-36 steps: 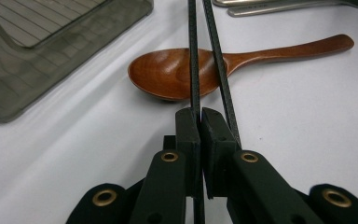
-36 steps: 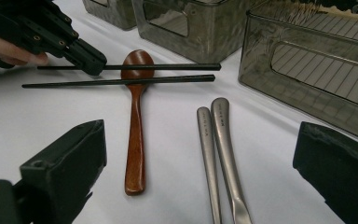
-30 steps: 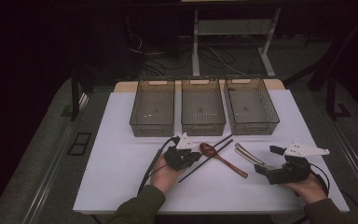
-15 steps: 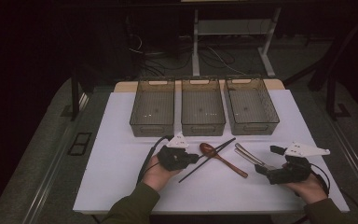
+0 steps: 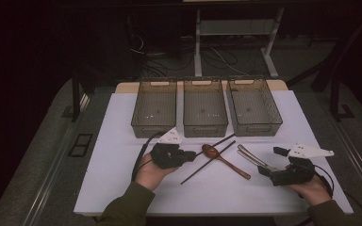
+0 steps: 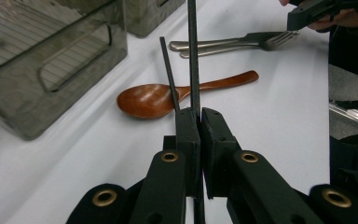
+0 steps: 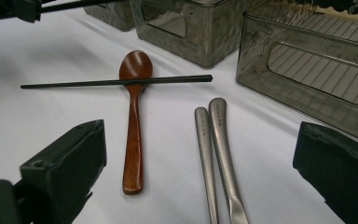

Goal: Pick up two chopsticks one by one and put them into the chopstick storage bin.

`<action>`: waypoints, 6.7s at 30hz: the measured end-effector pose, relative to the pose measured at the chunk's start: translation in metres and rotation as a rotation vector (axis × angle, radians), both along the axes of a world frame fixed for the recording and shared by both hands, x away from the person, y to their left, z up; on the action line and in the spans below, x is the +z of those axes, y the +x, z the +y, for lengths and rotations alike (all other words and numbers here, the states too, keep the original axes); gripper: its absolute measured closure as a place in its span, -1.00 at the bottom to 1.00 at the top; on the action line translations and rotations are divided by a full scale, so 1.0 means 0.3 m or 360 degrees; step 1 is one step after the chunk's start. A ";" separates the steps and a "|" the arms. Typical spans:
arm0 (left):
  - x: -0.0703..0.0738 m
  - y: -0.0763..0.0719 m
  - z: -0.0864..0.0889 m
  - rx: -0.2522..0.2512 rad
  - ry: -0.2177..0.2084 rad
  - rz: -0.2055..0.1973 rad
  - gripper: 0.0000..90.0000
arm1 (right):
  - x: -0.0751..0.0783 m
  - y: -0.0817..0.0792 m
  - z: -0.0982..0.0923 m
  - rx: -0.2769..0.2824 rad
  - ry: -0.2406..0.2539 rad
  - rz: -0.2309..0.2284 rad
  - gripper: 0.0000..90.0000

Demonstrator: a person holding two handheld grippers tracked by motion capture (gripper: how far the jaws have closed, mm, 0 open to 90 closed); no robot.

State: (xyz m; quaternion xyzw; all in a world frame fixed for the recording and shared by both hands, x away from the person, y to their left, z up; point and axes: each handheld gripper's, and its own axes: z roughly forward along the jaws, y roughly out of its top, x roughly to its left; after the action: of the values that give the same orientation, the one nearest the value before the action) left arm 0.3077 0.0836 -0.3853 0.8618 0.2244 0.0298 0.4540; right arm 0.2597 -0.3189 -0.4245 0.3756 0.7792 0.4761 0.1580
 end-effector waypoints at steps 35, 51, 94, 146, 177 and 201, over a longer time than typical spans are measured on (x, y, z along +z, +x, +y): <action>0.146 0.220 0.224 0.0438 -0.0085 -0.0100 0.90 | -0.001 0.002 -0.002 -0.0010 0.0005 0.0004 -0.96; 0.137 0.456 0.298 0.0708 -0.0012 -0.0103 0.90 | -0.001 0.002 -0.007 -0.0016 0.0016 0.0008 -0.96; 0.004 0.579 0.313 0.0894 0.0328 0.0083 0.73 | 0.000 0.003 -0.014 -0.0019 0.0025 0.0008 -0.96; 0.015 0.037 0.105 0.0302 -0.0095 -0.0204 -0.56 | -0.003 -0.007 0.020 0.0075 0.0058 -0.0004 -0.96; -0.184 -0.019 -0.041 0.0121 -0.0048 -0.0003 0.12 | -0.018 -0.004 0.021 0.0062 0.0020 0.0028 -0.96; -0.237 -0.039 -0.117 0.0133 0.0151 -0.0026 0.69 | -0.016 -0.004 0.017 0.0053 0.0025 0.0020 -0.96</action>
State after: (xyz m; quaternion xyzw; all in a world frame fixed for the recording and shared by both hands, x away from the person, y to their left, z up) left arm 0.2961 0.0486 -0.4563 0.8719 0.2549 0.0666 0.4128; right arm 0.2585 -0.3138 -0.4292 0.3667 0.7826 0.4825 0.1421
